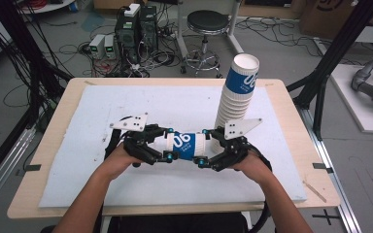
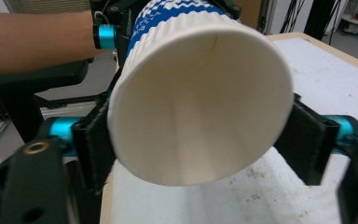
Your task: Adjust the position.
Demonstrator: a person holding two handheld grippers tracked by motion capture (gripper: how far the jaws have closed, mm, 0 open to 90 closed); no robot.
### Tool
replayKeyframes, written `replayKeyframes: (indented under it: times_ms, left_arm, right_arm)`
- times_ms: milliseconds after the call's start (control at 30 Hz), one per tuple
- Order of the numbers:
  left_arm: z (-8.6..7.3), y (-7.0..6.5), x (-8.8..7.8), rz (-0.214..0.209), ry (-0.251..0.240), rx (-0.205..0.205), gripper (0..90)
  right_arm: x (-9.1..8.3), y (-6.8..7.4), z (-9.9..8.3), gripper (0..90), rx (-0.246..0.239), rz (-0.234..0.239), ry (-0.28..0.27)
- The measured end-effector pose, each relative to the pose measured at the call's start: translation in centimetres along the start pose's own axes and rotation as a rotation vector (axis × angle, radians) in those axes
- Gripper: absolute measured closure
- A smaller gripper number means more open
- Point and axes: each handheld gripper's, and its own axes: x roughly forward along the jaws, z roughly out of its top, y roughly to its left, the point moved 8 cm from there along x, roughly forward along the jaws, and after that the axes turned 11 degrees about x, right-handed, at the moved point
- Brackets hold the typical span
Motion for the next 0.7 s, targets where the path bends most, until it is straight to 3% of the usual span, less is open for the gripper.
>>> replayKeyframes:
  times_ms: [133,267,367,567,700]
  left_arm:
    - [-0.3,-0.1,0.5,0.036,0.091,0.025,25.5]
    - [-0.1,0.0,0.7,0.058,0.142,0.061,21.5]
    - [0.0,0.0,0.8,0.058,0.179,0.084,21.6]
    - [-0.4,-0.3,1.1,0.015,0.186,0.076,29.6]
    - [-0.4,-0.3,1.0,0.016,0.126,0.055,29.7]
  right_arm:
    - [-0.3,0.0,-0.1,27.1,-0.031,-0.002,0.034]
    - [-0.5,-0.1,0.1,27.3,-0.052,-0.013,0.057]
    - [-0.5,-0.1,0.0,27.3,-0.038,-0.019,0.084]
    - [-0.5,-0.1,0.0,26.7,-0.045,-0.021,0.108]
    - [-0.5,-0.1,0.3,20.8,0.001,-0.004,0.058]
